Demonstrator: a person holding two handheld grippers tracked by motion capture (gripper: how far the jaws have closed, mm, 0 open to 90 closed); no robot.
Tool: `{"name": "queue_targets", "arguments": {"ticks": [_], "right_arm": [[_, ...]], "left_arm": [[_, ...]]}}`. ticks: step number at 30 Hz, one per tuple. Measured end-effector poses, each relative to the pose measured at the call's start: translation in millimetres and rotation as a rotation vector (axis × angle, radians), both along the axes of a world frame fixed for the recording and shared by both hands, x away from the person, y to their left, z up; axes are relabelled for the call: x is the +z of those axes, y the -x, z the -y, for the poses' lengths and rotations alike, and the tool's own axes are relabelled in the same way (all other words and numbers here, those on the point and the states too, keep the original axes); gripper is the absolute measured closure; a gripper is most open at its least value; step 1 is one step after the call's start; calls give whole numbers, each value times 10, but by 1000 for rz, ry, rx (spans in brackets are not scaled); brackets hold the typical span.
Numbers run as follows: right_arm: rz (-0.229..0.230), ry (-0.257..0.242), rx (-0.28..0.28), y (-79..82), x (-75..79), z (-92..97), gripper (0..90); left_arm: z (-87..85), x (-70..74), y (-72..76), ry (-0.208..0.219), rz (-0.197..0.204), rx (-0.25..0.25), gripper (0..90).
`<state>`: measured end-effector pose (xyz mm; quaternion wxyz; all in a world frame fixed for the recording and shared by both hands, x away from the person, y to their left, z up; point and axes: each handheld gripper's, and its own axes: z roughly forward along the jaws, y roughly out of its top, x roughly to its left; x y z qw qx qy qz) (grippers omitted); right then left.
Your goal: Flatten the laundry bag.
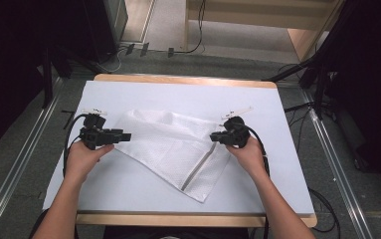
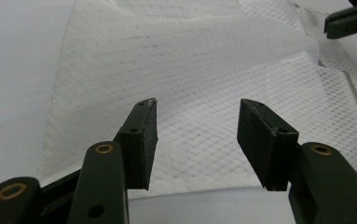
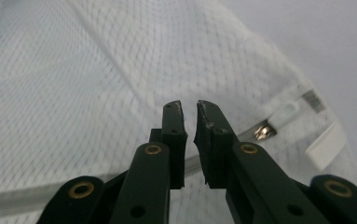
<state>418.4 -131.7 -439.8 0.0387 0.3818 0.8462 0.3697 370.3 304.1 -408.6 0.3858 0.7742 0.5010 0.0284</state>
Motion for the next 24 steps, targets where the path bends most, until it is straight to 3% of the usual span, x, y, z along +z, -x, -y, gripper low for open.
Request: {"name": "queue_targets", "arguments": {"ticks": [8, 12, 16, 21, 24], "right_arm": [[14, 21, 19, -377, 27, -204, 637], [29, 6, 14, -566, 37, -308, 557], [-17, -40, 33, -763, -28, -401, 438], [-30, 2, 63, -844, -156, -591, 448], [-41, 48, 76, -836, -208, -698, 581]], "left_arm": [[-47, -1, 76, 11, 6, 34, 486], [-86, -14, 104, 8, 5, 43, 487], [-103, -29, 108, 8, 1, 48, 487], [-92, -50, 93, 2, -6, 39, 487], [-73, -52, 85, -6, -5, 32, 487]]}}
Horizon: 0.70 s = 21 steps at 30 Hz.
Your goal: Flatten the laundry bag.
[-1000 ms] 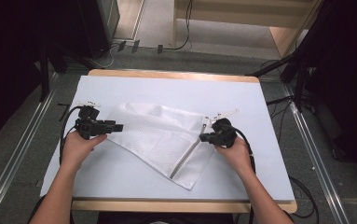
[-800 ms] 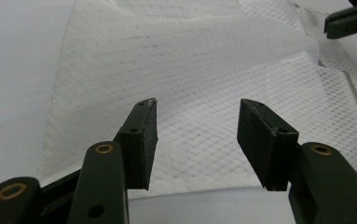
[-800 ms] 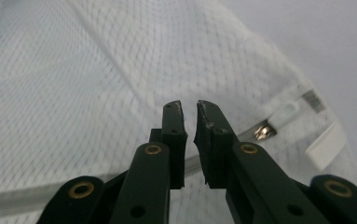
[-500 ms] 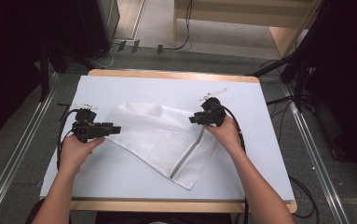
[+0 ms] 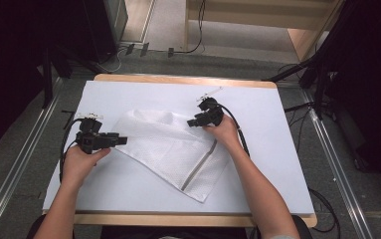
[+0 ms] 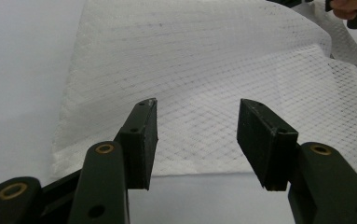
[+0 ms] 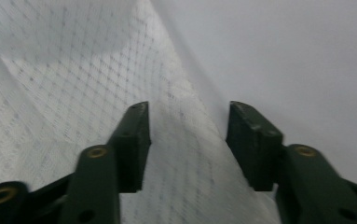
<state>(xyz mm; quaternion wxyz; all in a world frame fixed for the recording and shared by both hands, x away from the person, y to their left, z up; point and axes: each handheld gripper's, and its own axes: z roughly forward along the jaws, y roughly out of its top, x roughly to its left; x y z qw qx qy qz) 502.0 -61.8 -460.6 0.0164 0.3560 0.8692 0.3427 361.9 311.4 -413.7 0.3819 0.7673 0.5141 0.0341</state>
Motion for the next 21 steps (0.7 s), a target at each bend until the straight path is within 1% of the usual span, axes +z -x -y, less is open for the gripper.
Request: {"name": "queue_targets", "arguments": {"ticks": [1, 2, 4, 5, 8, 9, 12, 13, 15, 17, 18, 21], "right_arm": [[35, 28, -2, 21, 6, -22, 694], [26, 30, 9, 25, 9, -25, 733], [-6, 29, 1, 32, 14, 0, 864], [-14, 29, 2, 36, 16, 15, 882], [-33, 25, -28, 67, 41, 101, 894], [-30, 26, -38, 78, 51, 124, 894], [-20, 7, -84, 135, 85, 237, 894], [-26, 7, -98, 157, 90, 283, 894], [-12, 12, -122, 214, 86, 357, 893], [-9, 18, -138, 264, 81, 433, 893], [-2, 12, -148, 302, 75, 491, 893], [0, 2, -173, 396, 79, 606, 892]], "left_arm": [[3, 2, -1, 2, 1, -1, 487], [7, 2, -1, 1, 2, -1, 487], [9, -1, -5, -1, -2, -4, 487], [8, -6, -7, -5, -1, -5, 487], [4, -11, -7, -2, -1, -3, 487], [-2, -11, -10, -4, 0, -3, 487], [-6, -13, -16, 2, -1, 2, 487], [-5, -15, -23, 5, 0, 2, 488], [9, -22, -37, 1, 0, -4, 487], [31, -30, -47, 1, -1, -5, 488], [39, -34, -54, 0, -2, -9, 488], [78, -60, -90, -4, -5, -19, 491]]}}
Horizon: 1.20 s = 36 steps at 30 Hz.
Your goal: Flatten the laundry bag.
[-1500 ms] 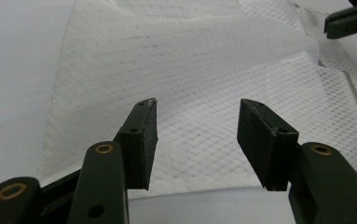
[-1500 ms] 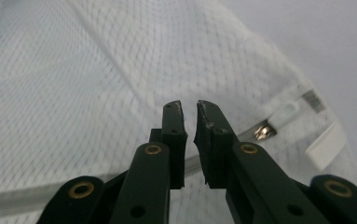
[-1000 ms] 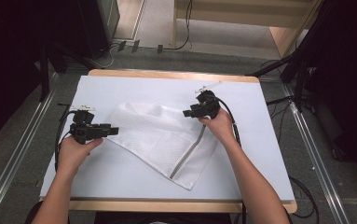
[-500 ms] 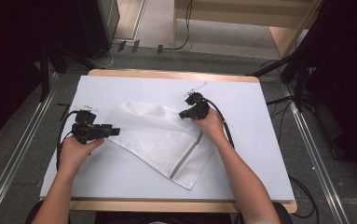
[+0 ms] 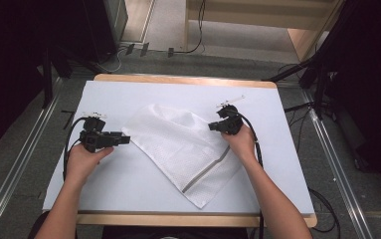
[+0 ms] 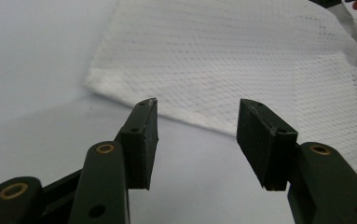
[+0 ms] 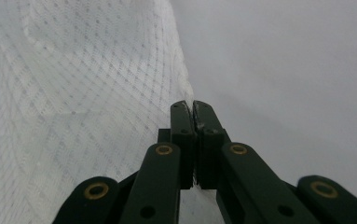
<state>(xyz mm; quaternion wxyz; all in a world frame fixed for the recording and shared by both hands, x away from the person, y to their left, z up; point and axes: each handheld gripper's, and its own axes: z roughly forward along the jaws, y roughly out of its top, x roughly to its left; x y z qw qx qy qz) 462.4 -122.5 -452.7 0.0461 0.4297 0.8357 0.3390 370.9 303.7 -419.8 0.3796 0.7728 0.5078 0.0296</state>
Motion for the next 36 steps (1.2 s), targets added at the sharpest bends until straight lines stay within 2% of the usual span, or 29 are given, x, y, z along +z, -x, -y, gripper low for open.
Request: {"name": "queue_targets", "arguments": {"ticks": [5, 6, 9, 12, 15, 21, 22, 24, 25, 26, 27, 29, 31, 36], "right_arm": [[7, -3, -22, 154, 15, 105, 890], [10, -6, -21, 236, 8, 142, 888], [9, 0, -24, 337, -13, 178, 883], [2, -6, -31, 416, -29, 216, 882], [-2, -5, -31, 500, -42, 254, 882], [3, 3, -29, 655, -43, 341, 873], [8, 6, -36, 667, -41, 369, 874], [7, 3, -50, 683, -37, 434, 876], [3, 0, -59, 690, -36, 467, 876], [4, -3, -63, 694, -39, 500, 875], [1, -7, -68, 701, -41, 521, 872], [-6, -16, -72, 727, -55, 563, 850], [0, -20, -78, 741, -55, 584, 821], [22, -37, -93, 729, -18, 620, 762]], "left_arm": [[60, -42, -49, -12, -12, -16, 498], [92, -74, -77, -21, -19, -22, 499], [127, -115, -120, -38, -25, -31, 499], [126, -139, -171, -31, -15, -18, 497], [136, -144, -247, -61, -14, -9, 494], [222, -172, -355, -34, -15, -14, 492], [310, -181, -361, -44, -25, -42, 492], [361, -183, -355, -48, -29, -54, 494], [463, -191, -330, -47, -33, -89, 494], [463, -191, -330, -47, -33, -89, 493], [555, -194, -297, -60, -31, -125, 494], [662, -202, -259, -76, -24, -164, 493], [727, -222, -252, -71, -27, -182, 492], [793, -283, -274, -54, -39, -179, 488]]}}
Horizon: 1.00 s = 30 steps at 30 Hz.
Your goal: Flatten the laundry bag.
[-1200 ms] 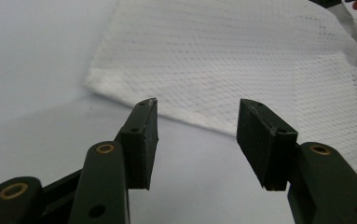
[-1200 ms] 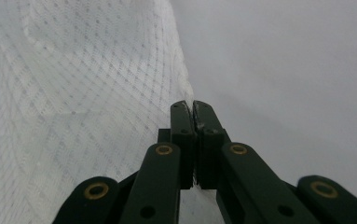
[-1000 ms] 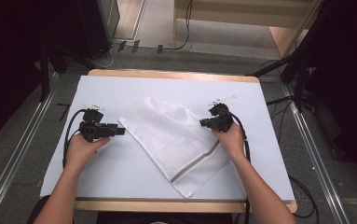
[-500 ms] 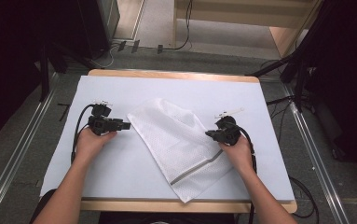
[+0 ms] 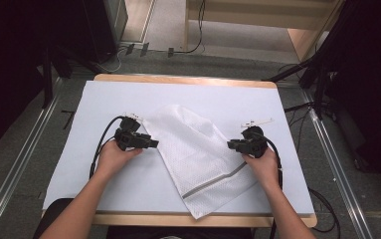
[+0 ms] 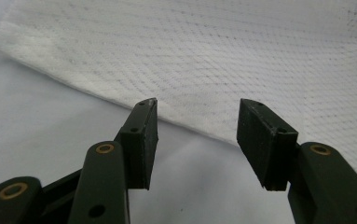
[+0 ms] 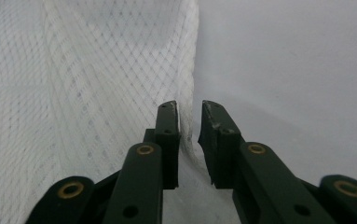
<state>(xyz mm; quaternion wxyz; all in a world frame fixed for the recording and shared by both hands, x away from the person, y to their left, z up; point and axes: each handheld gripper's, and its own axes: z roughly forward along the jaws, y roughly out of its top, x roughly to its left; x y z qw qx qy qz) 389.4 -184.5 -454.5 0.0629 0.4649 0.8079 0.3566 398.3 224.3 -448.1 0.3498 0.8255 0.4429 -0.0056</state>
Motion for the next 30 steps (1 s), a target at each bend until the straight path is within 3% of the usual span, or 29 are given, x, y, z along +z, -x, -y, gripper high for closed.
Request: {"name": "queue_targets", "arguments": {"ticks": [1, 5, 11, 14, 17, 19, 24, 27, 30], "right_arm": [[9, -9, -7, -13, 4, 14, 740], [13, -4, -6, -27, 4, 17, 729], [27, 6, -2, -41, 21, -14, 724], [28, 9, 2, -53, 17, -42, 721], [34, 13, 9, -62, 18, -69, 718], [37, 10, 15, -72, 25, -76, 714], [44, -4, 29, -109, 44, -91, 682], [54, -7, 33, -197, 72, -118, 669], [54, -34, 23, -275, 135, -145, 670]], "left_arm": [[14, -39, -15, -11, -9, 4, 485], [0, -58, 3, 11, 1, 20, 494], [125, -86, 40, 13, 18, 11, 595], [219, -115, 55, 13, 41, -1, 696], [274, -134, 70, -17, 79, 3, 827], [259, -139, 56, -5, 62, -2, 900], [239, -136, 30, 5, 41, -8, 900], [196, -122, 2, 41, -8, -20, 900], [161, -48, 21, 62, -2, -26, 900]]}}
